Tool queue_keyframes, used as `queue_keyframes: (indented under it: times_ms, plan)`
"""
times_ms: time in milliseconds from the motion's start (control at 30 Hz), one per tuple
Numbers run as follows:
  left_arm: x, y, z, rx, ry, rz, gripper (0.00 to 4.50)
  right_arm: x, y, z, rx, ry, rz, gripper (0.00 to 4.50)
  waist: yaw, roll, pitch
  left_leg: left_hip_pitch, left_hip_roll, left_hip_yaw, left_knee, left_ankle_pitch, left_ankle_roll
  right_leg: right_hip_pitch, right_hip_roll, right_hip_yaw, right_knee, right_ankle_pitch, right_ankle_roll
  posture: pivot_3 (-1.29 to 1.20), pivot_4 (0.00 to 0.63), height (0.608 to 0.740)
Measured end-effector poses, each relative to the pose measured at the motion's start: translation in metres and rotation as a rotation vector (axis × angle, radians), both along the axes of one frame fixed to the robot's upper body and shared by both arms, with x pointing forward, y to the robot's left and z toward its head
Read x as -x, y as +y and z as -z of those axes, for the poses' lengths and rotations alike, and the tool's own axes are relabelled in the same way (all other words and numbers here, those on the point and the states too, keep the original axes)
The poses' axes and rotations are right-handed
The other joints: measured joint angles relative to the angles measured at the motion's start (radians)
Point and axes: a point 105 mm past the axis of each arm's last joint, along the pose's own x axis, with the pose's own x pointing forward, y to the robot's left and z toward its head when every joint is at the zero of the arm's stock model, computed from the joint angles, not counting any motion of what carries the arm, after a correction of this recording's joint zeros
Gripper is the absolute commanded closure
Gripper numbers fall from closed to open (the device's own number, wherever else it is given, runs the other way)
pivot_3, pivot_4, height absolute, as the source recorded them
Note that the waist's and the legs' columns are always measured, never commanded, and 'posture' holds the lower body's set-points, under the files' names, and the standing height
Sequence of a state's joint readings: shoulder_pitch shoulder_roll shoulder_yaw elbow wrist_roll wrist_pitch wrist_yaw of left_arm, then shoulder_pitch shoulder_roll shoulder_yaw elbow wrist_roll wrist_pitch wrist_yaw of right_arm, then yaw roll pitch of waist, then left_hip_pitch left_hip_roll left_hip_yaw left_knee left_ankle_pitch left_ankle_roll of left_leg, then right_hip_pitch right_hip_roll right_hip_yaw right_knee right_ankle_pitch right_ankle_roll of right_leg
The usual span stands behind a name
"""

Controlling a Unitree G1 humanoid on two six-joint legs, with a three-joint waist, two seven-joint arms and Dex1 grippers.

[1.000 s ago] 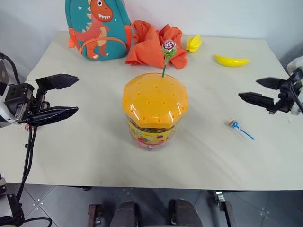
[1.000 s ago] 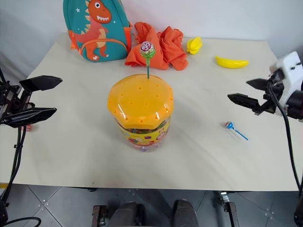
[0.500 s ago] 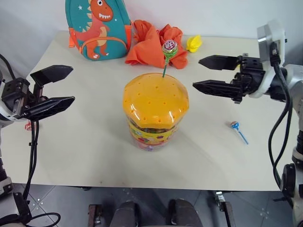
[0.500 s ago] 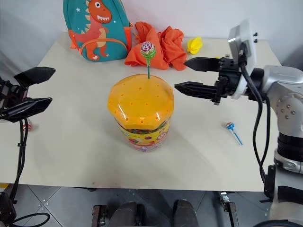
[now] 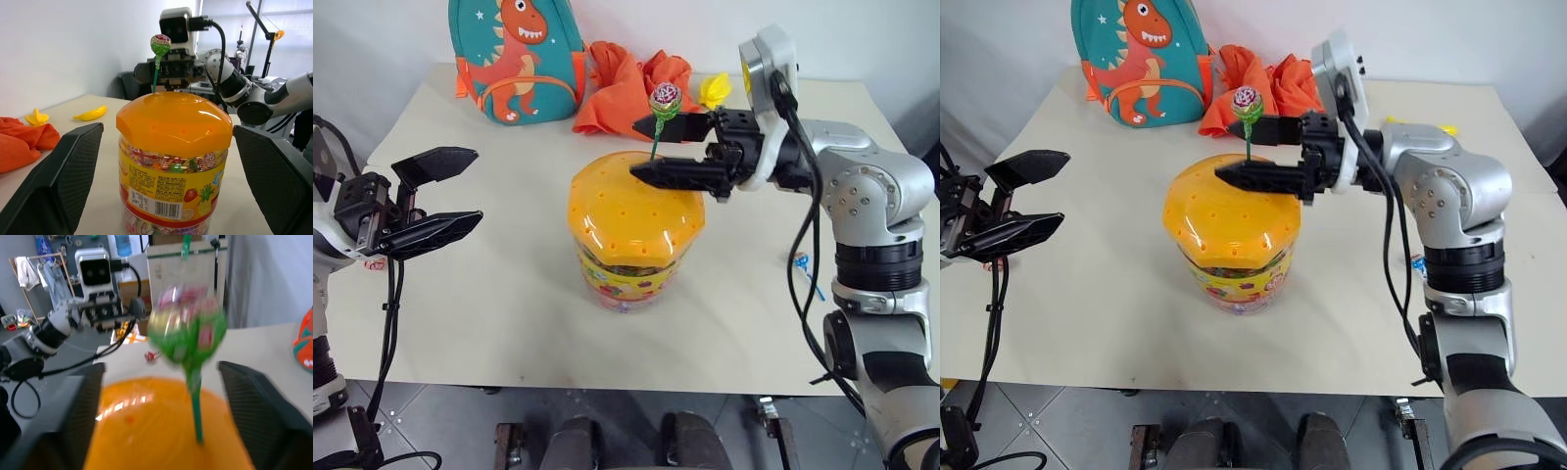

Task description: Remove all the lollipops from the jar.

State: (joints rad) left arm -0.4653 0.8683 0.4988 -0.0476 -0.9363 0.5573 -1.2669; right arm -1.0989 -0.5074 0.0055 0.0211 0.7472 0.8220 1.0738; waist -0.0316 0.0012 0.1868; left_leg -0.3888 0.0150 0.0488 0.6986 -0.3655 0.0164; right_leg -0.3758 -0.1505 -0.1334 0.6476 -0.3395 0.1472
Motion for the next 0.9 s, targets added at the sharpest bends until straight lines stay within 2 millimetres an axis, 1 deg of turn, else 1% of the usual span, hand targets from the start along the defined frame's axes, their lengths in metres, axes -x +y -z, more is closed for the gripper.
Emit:
queue_keyframes:
  times_ms: [267, 300, 400, 533, 633, 767, 833, 900]
  plan:
    - [0.001, -0.002, 0.0, -0.005, -0.006, 0.003, 0.0, -0.006, -0.001, 0.0, -0.014, 0.006, 0.022, 4.27, -0.002, 0.0, 0.0, 0.0, 0.0, 0.0, 0.0, 0.0, 0.0, 0.0, 0.0, 0.0, 0.0, 0.0, 0.0, 0.0, 0.15, 0.74]
    - [0.001, -0.003, 0.0, -0.004, -0.006, 0.004, 0.0, -0.007, -0.001, -0.001, -0.017, 0.002, 0.031, 4.48, -0.002, 0.0, 0.0, 0.0, 0.0, 0.0, 0.0, 0.0, 0.0, 0.0, 0.0, 0.0, 0.0, 0.0, 0.0, 0.0, 0.15, 0.74]
    - [0.001, -0.004, 0.002, -0.002, -0.002, 0.015, 0.0, -0.006, -0.001, -0.008, -0.026, -0.026, 0.035, 4.48, -0.003, 0.0, 0.0, 0.0, 0.0, 0.0, -0.001, 0.0, 0.0, 0.0, 0.0, 0.0, 0.0, 0.0, 0.0, 0.0, 0.15, 0.74]
    - [0.0, -0.008, 0.004, 0.0, 0.0, 0.036, 0.0, -0.005, 0.0, -0.023, -0.042, -0.063, 0.035, 4.48, -0.006, 0.0, 0.0, 0.0, 0.0, 0.0, -0.001, 0.0, 0.0, 0.0, 0.0, 0.0, 0.0, 0.0, 0.0, 0.0, 0.15, 0.74]
    - [-0.001, -0.011, 0.003, -0.004, -0.001, 0.052, 0.0, -0.005, -0.006, -0.045, -0.079, -0.118, 0.06, 4.48, -0.006, 0.0, 0.0, 0.0, 0.0, -0.001, -0.001, 0.0, 0.0, 0.0, 0.0, 0.0, 0.0, 0.0, 0.0, 0.0, 0.15, 0.74]
    - [-0.003, -0.009, 0.002, 0.004, 0.001, 0.056, 0.0, -0.015, -0.031, -0.074, -0.113, -0.183, 0.208, 4.48, -0.003, 0.0, 0.0, 0.0, 0.0, 0.0, -0.001, 0.0, 0.0, 0.0, 0.0, 0.0, 0.0, 0.0, 0.0, 0.0, 0.15, 0.74]
    - [-0.004, -0.009, 0.003, 0.005, 0.009, 0.06, 0.0, -0.026, -0.046, -0.078, -0.098, -0.181, 0.31, 4.48, -0.003, 0.0, 0.0, 0.0, 0.0, 0.001, -0.001, 0.0, 0.0, 0.0, 0.0, 0.0, 0.0, 0.0, 0.0, 0.0, 0.15, 0.74]
    - [-0.005, -0.011, 0.004, 0.0, 0.015, 0.069, 0.0, -0.044, -0.073, -0.074, -0.053, -0.155, 0.47, 4.48, 0.0, 0.0, 0.0, 0.0, -0.001, 0.003, -0.001, 0.0, 0.0, 0.0, 0.0, 0.0, 0.0, 0.0, 0.0, 0.0, 0.15, 0.74]
